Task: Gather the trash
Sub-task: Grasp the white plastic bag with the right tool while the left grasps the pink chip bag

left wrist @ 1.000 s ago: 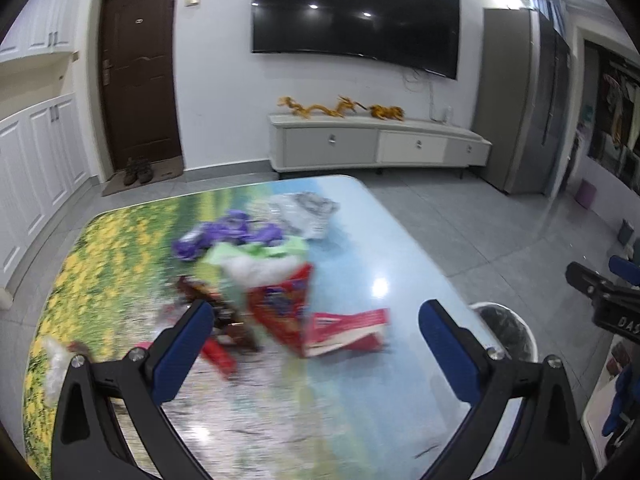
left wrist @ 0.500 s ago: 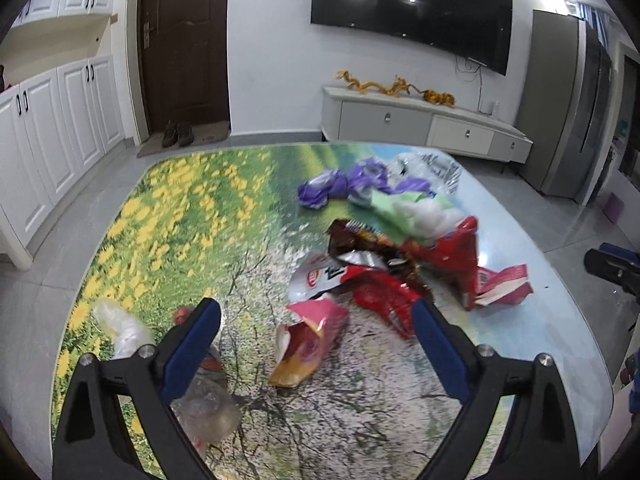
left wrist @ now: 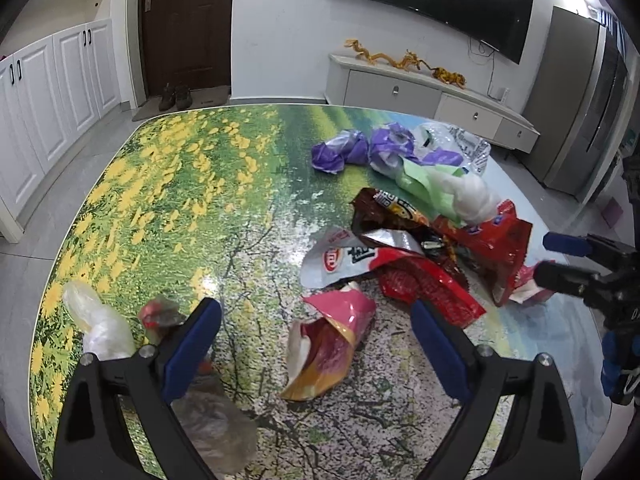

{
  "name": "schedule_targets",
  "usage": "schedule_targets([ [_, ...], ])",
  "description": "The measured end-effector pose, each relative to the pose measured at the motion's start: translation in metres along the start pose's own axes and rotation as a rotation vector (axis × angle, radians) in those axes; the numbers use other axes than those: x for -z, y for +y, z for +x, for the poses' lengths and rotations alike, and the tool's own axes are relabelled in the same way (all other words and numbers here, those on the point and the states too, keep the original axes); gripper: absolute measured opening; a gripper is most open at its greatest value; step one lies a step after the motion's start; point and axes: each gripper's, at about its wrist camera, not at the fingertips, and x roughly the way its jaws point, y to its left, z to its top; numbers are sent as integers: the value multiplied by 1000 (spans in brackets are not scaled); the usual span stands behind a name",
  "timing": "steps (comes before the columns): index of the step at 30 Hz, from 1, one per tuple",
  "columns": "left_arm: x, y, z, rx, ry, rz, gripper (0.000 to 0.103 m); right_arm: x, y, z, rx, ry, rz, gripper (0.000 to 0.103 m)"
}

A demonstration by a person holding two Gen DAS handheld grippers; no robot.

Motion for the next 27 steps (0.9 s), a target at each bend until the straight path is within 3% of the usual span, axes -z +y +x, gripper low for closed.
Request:
schedule_targets([
  [4, -1, -2, 7, -7, 24, 0, 87, -11, 0, -5, -32, -37, 7, 94],
  [9, 1, -4, 11, -1, 41, 7, 77, -24, 5, 2, -95, -30, 20, 75],
  [13, 4, -2, 10, 8, 43, 0, 75, -34, 3, 10, -130, -25, 63, 75],
  [15, 5, -2, 12, 14, 53, -3, 68, -36, 3, 14, -129, -17, 62, 74],
  [21, 6, -4, 9, 26, 49, 2, 66, -30, 12, 21, -165, 13, 71, 69],
  [27, 7, -2, 8, 33, 44, -7, 66, -44, 10, 2, -208, -61, 115, 69],
])
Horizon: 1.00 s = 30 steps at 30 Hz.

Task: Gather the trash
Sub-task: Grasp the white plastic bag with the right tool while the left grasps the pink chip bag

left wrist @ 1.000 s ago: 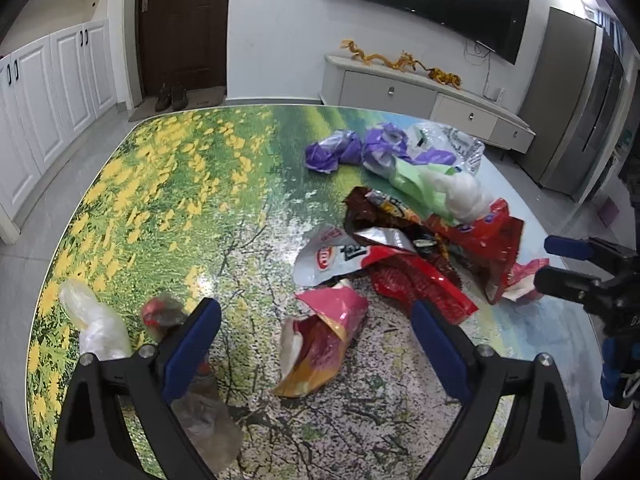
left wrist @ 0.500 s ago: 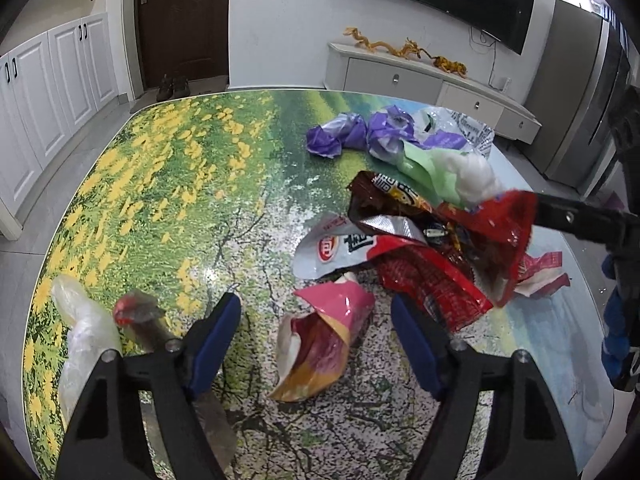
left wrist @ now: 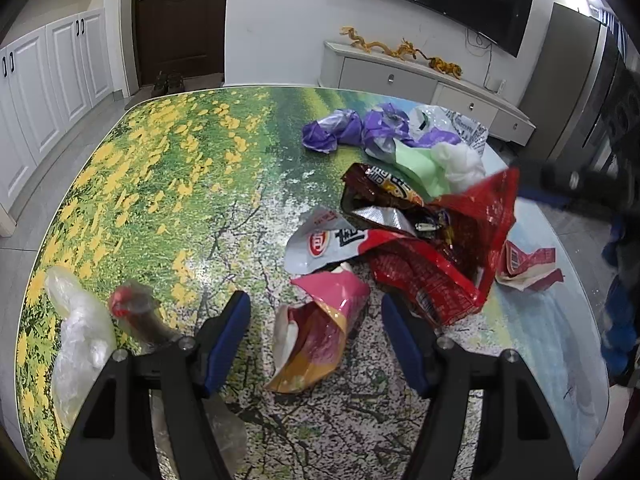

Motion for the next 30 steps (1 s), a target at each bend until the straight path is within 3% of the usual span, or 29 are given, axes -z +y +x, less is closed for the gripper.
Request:
schedule_targets([
  [1, 0, 0, 0, 1, -1, 0, 66, -3, 0, -2, 5, -7, -2, 68],
  [5, 0, -1, 0, 6, -3, 0, 66, -17, 5, 10, 25, 23, -26, 41],
  [6, 1, 0, -1, 5, -4, -1, 64, -18, 6, 16, 29, 36, -32, 39],
  [11, 1, 0, -1, 10, -8, -2, 59, -11, 9, 42, 92, 133, -65, 37],
  [14, 2, -2, -2, 18, -10, 8, 49, -9, 8, 42, 122, 148, -87, 37],
  [17, 2, -3, -3, 23, -11, 12, 42, -7, 6, 42, 133, 160, -96, 26],
  [22, 4, -1, -7, 41, -17, -8, 37, -9, 7, 18, 64, 107, -69, 26],
  [26, 4, -3, -16, 47, -33, -8, 34, -12, 7, -6, -40, 43, -16, 26],
  [30, 5, -6, -27, 42, -52, 0, 34, -5, 11, -19, -44, 29, -7, 27],
])
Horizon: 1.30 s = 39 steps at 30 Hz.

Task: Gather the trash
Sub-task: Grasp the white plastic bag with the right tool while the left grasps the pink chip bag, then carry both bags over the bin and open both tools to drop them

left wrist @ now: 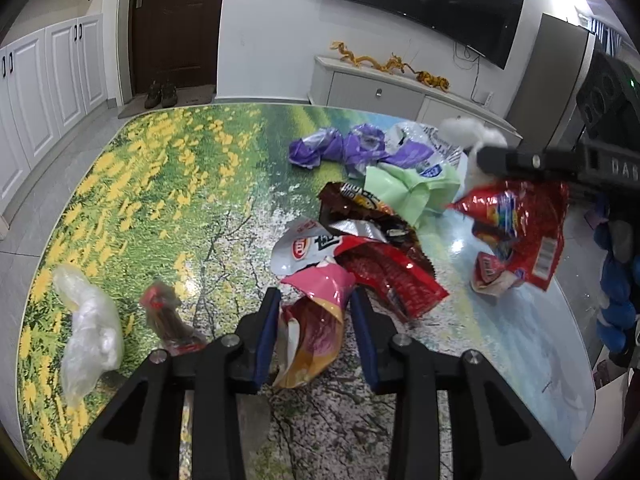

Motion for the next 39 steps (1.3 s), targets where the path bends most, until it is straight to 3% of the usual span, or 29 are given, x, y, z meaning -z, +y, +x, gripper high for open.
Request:
schedule_targets([
  [10, 7, -7, -9, 12, -8, 14, 34, 54, 14, 19, 106, 195, -117, 30],
  [17, 8, -5, -10, 22, -17, 7, 34, 49, 17, 15, 114, 193, -133, 26],
  [25, 4, -6, -27, 22, -49, 6, 32, 30, 22, -11, 36, 73, -89, 26],
  [30, -7, -28, -39, 26, -75, 56, 32, 30, 11, -49, 28, -33, -43, 26],
  [36, -28, -82, -43, 113, -87, 135, 32, 52, -33, -120, 125, -167, 47, 26],
  [39, -38, -121, -38, 179, -74, 183, 32, 71, -63, -154, 214, -218, 108, 26],
])
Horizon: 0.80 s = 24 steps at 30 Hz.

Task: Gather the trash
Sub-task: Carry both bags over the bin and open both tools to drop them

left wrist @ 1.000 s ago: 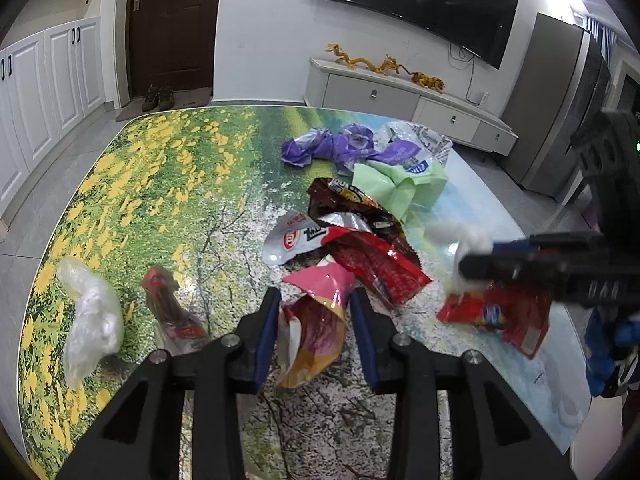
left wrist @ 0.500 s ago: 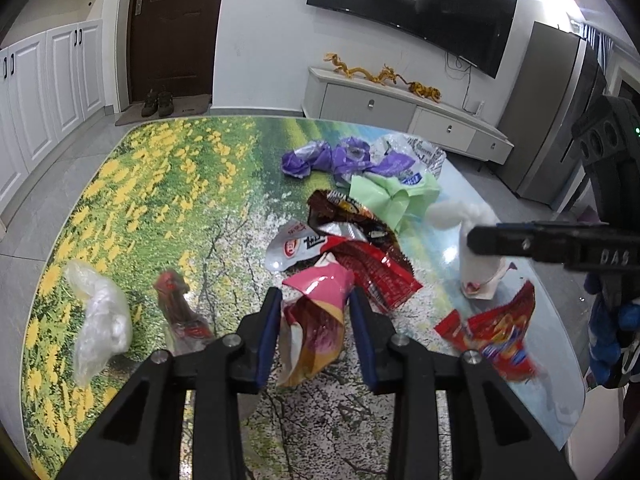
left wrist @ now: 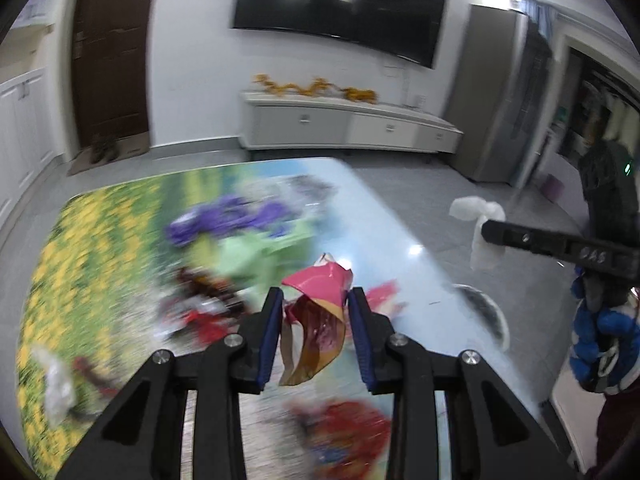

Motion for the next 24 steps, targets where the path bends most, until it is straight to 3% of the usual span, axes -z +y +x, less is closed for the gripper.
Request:
schedule_targets([
  [5, -23, -77, 41, 114, 53, 87, 32, 28, -84, -44, 167, -54, 150, 28],
  [11, -37, -175, 108, 206, 149, 199, 32, 72, -171, -65, 298, -38, 330, 29],
  [18, -37, -264, 175, 266, 247, 285, 33, 105, -242, -60, 340, -1, 463, 30],
  [19, -36, -274, 185, 279, 264, 292, 33, 107, -250, -57, 343, 4, 476, 32],
  [21, -35, -289, 199, 307, 292, 290, 34, 111, -267, -55, 354, 9, 507, 44],
  [24, -35, -303, 215, 340, 331, 276, 37, 114, -279, -54, 373, 7, 537, 49],
])
